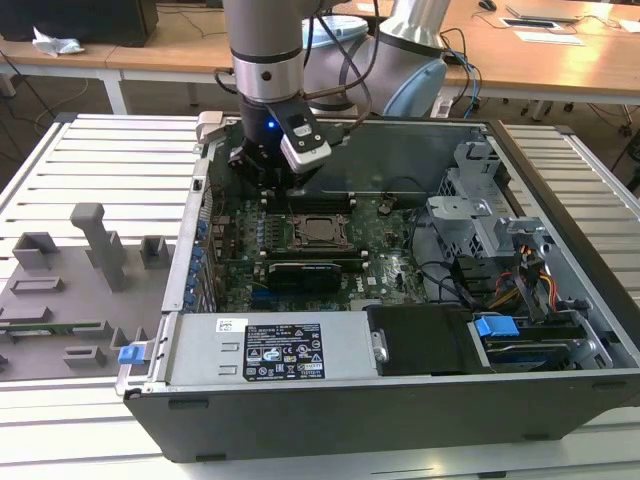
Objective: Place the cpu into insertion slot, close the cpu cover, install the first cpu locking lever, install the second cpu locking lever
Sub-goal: 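Install the first cpu locking lever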
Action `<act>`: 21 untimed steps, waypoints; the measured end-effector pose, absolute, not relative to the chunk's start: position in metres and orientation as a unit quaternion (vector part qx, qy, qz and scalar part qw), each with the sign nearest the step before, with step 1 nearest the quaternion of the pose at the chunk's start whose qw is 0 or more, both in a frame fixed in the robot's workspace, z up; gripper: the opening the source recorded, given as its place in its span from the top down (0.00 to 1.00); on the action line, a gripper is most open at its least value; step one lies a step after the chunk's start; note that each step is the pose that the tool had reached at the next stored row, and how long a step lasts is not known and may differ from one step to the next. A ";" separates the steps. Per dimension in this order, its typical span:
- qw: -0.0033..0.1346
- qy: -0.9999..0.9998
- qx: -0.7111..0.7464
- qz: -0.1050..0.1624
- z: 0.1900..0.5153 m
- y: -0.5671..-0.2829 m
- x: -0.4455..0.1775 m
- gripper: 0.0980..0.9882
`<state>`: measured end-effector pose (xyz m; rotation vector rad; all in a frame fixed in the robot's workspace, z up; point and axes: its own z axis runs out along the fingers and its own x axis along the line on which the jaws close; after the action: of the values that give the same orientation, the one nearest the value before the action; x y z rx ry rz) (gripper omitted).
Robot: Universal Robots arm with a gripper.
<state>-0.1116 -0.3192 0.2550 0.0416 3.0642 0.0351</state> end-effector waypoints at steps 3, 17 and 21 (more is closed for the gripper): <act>0.040 0.999 0.014 0.033 0.255 -0.319 -0.117 0.99; 0.045 0.993 0.017 0.112 0.255 -0.319 -0.124 0.99; 0.046 0.993 0.017 0.112 0.255 -0.319 -0.114 0.99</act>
<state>-0.1142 -0.3192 0.2545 0.0523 3.0310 0.3407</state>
